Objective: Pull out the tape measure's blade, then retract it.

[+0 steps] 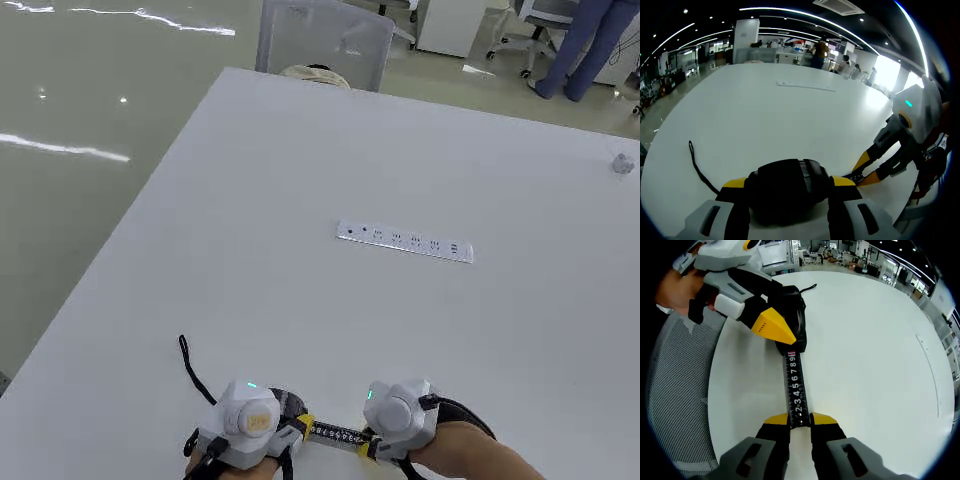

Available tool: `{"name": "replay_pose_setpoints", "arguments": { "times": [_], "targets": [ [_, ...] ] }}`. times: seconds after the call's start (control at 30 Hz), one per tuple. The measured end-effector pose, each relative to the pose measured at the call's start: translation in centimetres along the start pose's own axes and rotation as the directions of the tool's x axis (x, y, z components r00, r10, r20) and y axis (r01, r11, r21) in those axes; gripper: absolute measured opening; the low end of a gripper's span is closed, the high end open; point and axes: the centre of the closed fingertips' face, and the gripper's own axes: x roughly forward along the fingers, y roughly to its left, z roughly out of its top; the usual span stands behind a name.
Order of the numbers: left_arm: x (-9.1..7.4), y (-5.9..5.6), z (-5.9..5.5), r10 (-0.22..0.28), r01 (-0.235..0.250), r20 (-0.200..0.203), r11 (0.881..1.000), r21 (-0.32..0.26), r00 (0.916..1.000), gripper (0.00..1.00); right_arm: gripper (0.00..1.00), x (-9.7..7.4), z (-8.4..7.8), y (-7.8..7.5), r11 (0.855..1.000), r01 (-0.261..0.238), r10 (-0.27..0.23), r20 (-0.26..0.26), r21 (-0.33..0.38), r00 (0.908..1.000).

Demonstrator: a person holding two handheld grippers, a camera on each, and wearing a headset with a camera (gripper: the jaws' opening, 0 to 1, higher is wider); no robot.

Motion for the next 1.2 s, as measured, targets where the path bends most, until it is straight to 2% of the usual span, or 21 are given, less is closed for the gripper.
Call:
{"name": "replay_pose_setpoints", "arguments": {
  "times": [1.2],
  "targets": [
    [0.0, -0.1, 0.0, -0.001, 0.001, 0.002, 1.000, -0.005, 1.0000, 0.59, 0.16, 0.7, 2.0, 0.2, 1.000, -0.003, 0.004, 0.038, -0.010, 0.9993]
  ]
}}
